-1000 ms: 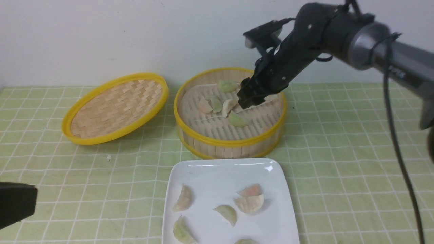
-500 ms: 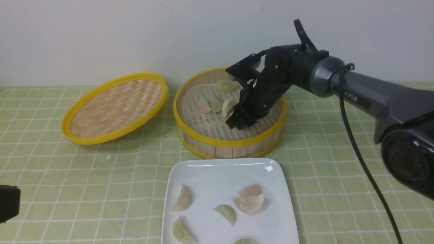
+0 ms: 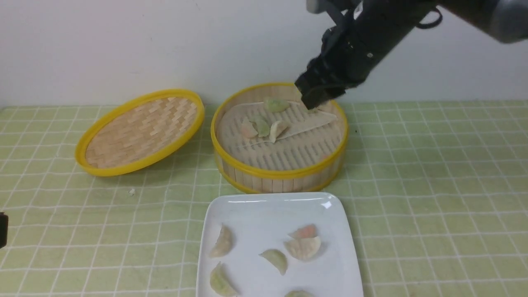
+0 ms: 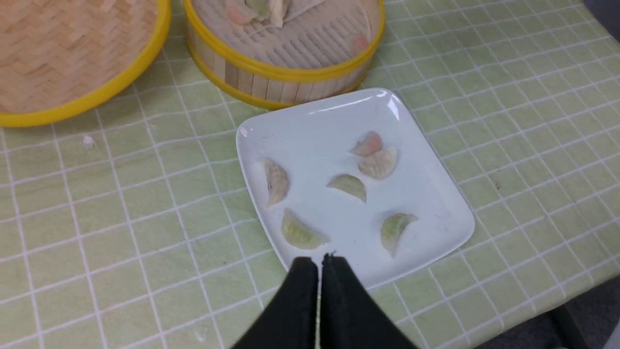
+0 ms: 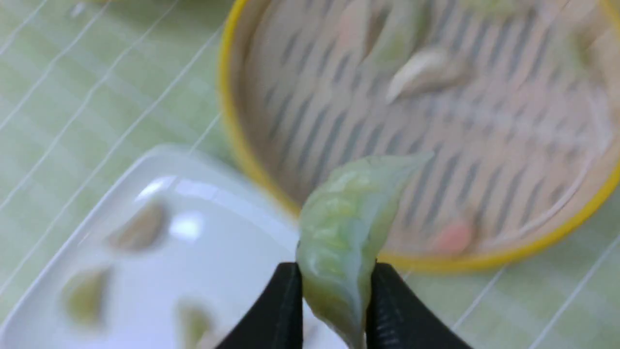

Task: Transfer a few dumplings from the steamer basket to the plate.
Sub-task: Use the right arm to put the dumpling into the plate

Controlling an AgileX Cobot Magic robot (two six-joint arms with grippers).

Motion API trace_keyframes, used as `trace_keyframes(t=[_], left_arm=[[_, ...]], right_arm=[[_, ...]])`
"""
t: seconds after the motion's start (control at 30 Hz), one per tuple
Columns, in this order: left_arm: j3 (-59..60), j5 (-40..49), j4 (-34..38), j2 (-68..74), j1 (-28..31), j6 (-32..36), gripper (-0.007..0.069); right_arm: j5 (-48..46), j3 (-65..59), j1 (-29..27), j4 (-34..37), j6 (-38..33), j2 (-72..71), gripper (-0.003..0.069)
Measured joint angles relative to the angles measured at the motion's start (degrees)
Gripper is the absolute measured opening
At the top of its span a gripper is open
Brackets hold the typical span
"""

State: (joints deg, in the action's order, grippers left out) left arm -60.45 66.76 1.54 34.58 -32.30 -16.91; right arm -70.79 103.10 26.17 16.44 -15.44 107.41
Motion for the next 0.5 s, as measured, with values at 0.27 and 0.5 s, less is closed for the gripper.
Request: trace_keyframes(t=[0.27, 0.5], left_arm=[[0.1, -2.7, -1.5, 0.0, 0.0, 0.1, -0.0006], [2.7, -3.0, -3.1, 0.0, 0.0, 0.1, -0.0006]], right_arm=[[7.0, -21.9, 4.4, 7.5, -2.0, -3.1, 0.0147], [14.0, -19.4, 6.7, 9.8, -2.2, 1.9, 0.023]])
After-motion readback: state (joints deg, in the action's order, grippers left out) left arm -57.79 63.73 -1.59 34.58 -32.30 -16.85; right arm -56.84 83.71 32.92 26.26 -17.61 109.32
